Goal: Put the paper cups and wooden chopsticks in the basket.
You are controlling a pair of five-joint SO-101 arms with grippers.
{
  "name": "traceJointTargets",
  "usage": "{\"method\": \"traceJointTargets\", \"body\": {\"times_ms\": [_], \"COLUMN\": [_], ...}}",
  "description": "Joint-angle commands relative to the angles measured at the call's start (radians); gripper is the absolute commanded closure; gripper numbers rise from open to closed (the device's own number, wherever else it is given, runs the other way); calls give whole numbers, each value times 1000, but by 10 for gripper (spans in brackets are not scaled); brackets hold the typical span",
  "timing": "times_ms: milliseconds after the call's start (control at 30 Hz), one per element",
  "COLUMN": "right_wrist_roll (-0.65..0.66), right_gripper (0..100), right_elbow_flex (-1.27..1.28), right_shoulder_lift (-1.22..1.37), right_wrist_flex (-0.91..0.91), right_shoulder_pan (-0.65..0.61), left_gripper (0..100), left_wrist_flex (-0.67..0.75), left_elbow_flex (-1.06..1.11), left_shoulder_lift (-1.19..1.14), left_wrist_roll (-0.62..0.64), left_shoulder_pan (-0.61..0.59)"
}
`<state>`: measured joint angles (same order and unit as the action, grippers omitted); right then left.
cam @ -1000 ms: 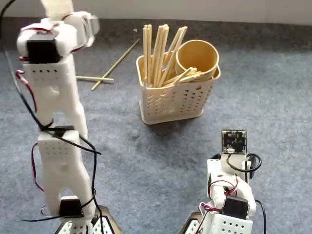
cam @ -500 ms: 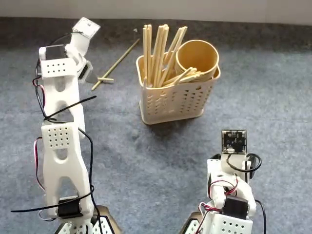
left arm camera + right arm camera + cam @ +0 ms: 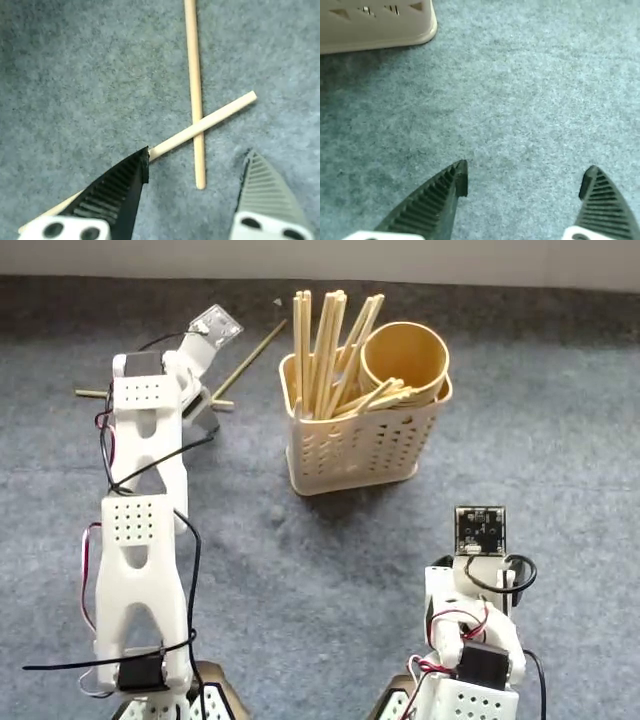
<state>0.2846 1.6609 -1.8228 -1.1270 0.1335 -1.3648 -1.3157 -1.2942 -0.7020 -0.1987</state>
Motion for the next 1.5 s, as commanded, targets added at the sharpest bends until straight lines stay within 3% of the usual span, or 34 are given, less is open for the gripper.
{"method": "traceJointTargets", "body": {"times_ms": [0,200,467,633,833,1033,1133,1467], "right_wrist_roll": [17,17,17,17,17,17,17,17], "right_gripper": [652,652,652,652,652,652,652,652], "right_elbow_flex": [125,125,125,125,125,125,125,125], "right_shoulder_lift": [-7,-7,-7,-7,-7,-7,-7,-4], "right_wrist_flex": [12,12,12,12,12,12,12,12], "right_shoulder_pan": [-4,-4,-4,-2,-2,-2,-2,-1], "left_gripper": [713,999,994,976,748,844,894,905], "left_wrist_flex": [63,60,-107,-123,-57,-64,-61,25], "left_elbow_flex": [-8,-8,-10,-10,-2,-8,-7,-8], "left_shoulder_lift": [-35,-67,-24,44,50,-47,-79,-203], "left_wrist_roll": [-6,-40,-84,-58,-25,-35,-110,-124], "left_shoulder_pan": [13,18,33,24,4,24,38,56]}}
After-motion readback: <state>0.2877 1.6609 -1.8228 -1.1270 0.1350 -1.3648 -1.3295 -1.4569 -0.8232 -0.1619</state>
